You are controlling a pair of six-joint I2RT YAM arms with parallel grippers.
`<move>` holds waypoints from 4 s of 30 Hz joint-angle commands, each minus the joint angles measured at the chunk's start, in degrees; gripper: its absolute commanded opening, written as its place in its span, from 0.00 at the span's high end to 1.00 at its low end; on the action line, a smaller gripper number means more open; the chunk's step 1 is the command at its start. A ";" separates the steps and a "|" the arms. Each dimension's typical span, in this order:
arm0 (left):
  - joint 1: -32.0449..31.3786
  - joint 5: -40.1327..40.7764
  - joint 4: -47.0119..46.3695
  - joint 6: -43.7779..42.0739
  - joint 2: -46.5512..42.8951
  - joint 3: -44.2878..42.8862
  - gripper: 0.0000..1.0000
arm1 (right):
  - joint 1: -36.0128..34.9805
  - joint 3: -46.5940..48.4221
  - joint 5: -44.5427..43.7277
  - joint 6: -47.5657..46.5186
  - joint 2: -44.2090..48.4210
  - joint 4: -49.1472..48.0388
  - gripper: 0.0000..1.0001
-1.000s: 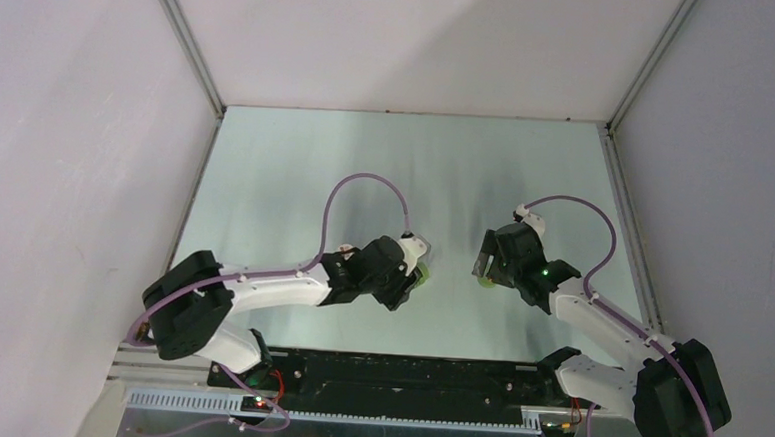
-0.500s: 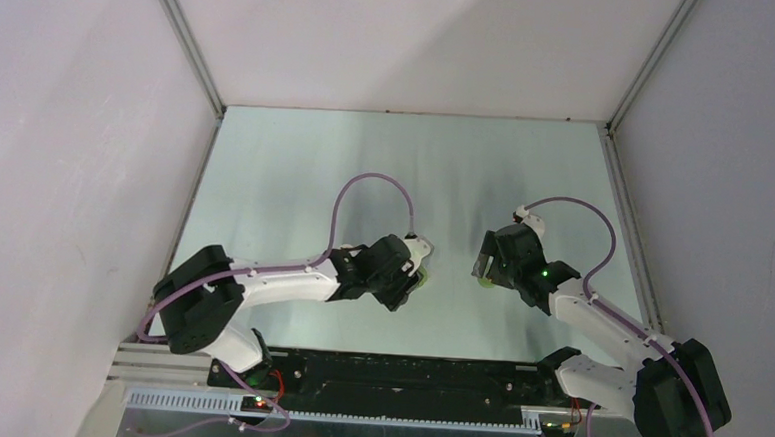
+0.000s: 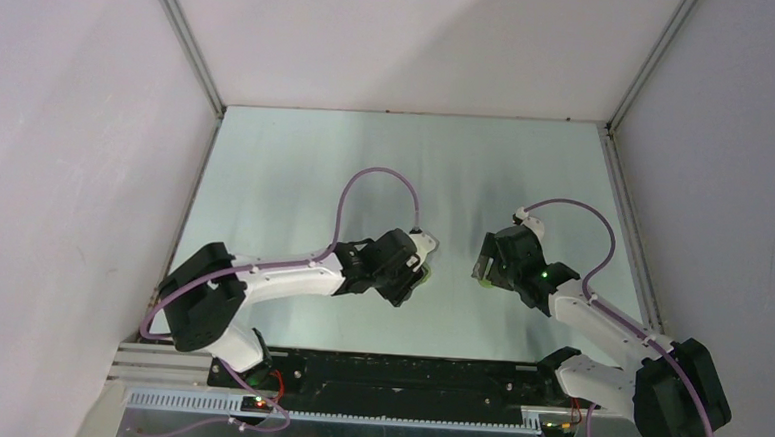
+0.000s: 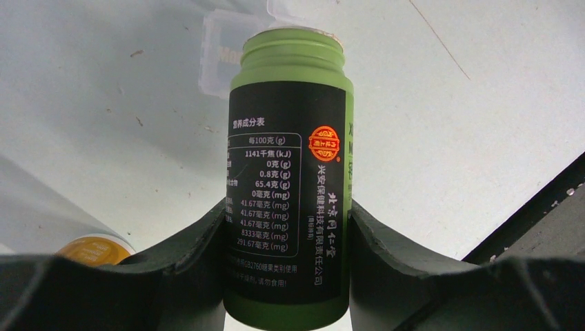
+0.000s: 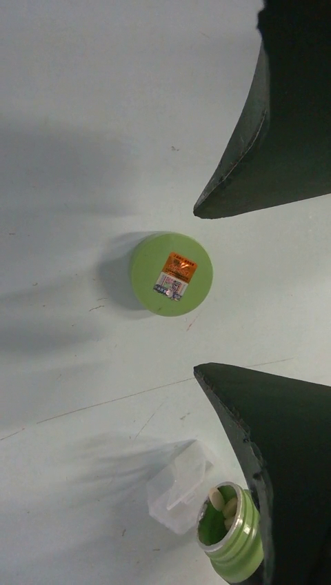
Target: Sort the pills into containers
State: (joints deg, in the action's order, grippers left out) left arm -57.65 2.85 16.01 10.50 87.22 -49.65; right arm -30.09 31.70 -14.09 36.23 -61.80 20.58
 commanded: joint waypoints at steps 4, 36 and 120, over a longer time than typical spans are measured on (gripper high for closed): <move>-0.32 0.95 2.50 -0.40 1.41 -3.95 1.00 | 0.36 -0.27 -0.33 0.60 0.14 -1.97 0.20; -0.36 0.93 2.36 -0.25 -2.82 -2.05 1.00 | 0.43 -0.94 0.07 1.03 -0.42 -2.31 0.20; 2.94 -4.39 -68.63 -12.64 -42.02 24.60 1.00 | -0.11 10.59 0.50 -3.65 -16.60 7.13 0.27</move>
State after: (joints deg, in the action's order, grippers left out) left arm -55.07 1.32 -52.10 -4.14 46.35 -25.23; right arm -30.22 40.40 -12.56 34.33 -78.85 28.18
